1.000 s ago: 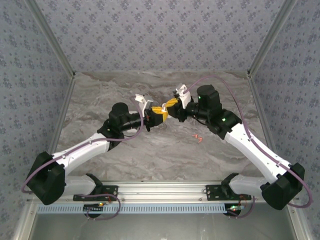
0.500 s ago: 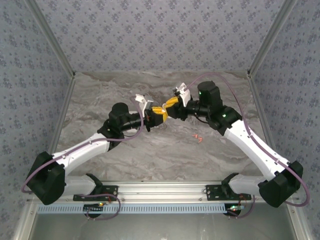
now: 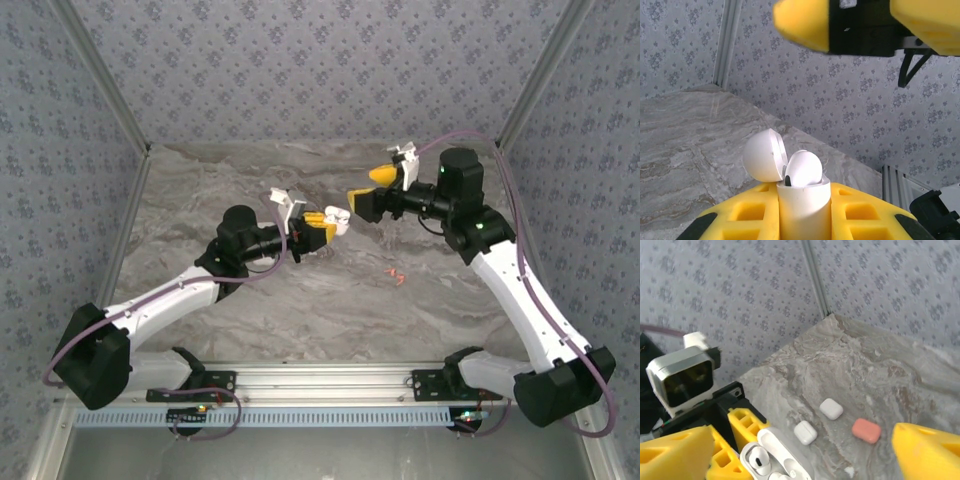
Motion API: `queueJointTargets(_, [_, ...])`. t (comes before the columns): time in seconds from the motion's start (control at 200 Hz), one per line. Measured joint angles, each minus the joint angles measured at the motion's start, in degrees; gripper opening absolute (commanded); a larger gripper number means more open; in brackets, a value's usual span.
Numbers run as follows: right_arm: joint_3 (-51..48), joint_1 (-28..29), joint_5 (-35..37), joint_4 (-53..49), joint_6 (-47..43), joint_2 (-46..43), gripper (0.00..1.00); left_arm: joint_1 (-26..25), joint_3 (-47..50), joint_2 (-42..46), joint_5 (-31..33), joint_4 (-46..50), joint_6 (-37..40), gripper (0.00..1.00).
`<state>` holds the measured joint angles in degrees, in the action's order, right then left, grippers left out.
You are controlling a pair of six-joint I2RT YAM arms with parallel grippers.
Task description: Insert the wireless bluetooth earbuds into the charging case
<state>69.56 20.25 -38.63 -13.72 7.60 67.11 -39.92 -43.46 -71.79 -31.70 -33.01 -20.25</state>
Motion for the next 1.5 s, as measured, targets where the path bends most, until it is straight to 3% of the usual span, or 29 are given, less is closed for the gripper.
queueJointTargets(0.705, [-0.35, 5.79, -11.23, -4.94, 2.25, 7.28, 1.0, 0.0, 0.0, 0.0, 0.0, -0.2, 0.02, 0.0])
queueJointTargets(1.369, [0.46, 5.44, -11.74, -10.99, -1.62, 4.02, 1.0, -0.33, 0.0, 0.0, 1.11, 0.44, 0.2, 0.0])
queueJointTargets(1.504, [0.46, 5.4, -9.18, -11.67, -1.6, 4.0, 1.0, -0.33, 0.0, 0.02, 1.31, 0.55, 0.2, 0.0])
